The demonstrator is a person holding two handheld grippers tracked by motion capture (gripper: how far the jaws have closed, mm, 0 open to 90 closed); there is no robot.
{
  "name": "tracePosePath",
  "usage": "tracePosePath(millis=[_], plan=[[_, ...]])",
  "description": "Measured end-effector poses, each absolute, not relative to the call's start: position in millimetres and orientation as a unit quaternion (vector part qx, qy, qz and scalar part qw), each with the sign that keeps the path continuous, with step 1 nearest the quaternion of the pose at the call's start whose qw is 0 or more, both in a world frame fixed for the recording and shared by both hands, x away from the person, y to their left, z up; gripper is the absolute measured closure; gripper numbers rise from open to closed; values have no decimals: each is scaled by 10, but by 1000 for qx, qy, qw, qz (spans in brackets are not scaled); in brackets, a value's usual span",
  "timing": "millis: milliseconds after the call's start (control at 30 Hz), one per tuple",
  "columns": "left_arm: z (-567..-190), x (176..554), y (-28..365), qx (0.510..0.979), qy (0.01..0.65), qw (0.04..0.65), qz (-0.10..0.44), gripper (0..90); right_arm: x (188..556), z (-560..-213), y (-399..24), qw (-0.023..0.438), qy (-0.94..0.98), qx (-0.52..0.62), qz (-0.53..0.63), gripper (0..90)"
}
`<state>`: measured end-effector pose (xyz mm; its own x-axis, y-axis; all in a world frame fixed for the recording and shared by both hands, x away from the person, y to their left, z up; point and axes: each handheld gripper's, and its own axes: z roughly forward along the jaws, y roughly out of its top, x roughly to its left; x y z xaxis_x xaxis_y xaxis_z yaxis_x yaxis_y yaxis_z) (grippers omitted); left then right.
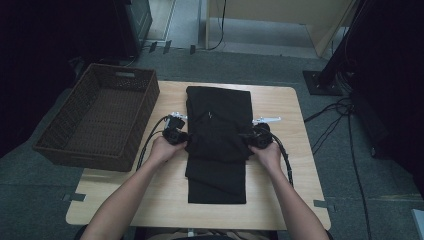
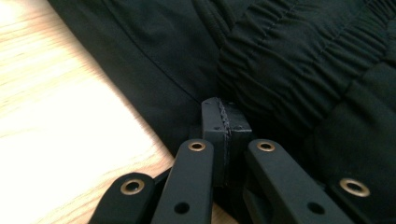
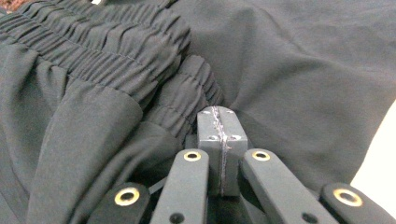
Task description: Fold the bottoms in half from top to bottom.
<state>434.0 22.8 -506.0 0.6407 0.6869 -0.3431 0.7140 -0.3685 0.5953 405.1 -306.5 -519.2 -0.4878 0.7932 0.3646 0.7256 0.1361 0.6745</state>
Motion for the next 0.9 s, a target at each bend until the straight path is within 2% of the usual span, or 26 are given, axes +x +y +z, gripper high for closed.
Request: tracePosePath(millis=[33, 133, 167, 333, 533, 733, 800, 900], plan=[[-5048, 4331, 228, 828, 421, 370, -20, 883, 4045, -5188, -3051, 38, 753, 505, 421, 883], [-4970, 4279, 244, 833, 412, 368, -11, 656, 4019, -5135, -3068, 22, 750, 496, 437, 761], [-4941, 4243, 260, 834, 408, 373, -3, 615, 3997, -5115, -3070, 18, 748, 492, 445, 731], [-4867, 4043, 341, 831, 396, 391, -11, 540, 3757, -5022, -3059, 29, 747, 464, 475, 677], [-4808, 3771, 387, 832, 373, 409, -37, 514, 3418, -4944, -3066, 34, 751, 440, 492, 653], [-4809, 3577, 444, 833, 366, 412, -46, 535, 3114, -4894, -3112, 46, 763, 419, 490, 657], [-4812, 3581, 466, 828, 372, 418, -43, 570, 3066, -4876, -3131, 49, 768, 412, 488, 663], [-4838, 3624, 438, 824, 375, 423, -39, 715, 3070, -4880, -3114, 63, 773, 409, 481, 701]])
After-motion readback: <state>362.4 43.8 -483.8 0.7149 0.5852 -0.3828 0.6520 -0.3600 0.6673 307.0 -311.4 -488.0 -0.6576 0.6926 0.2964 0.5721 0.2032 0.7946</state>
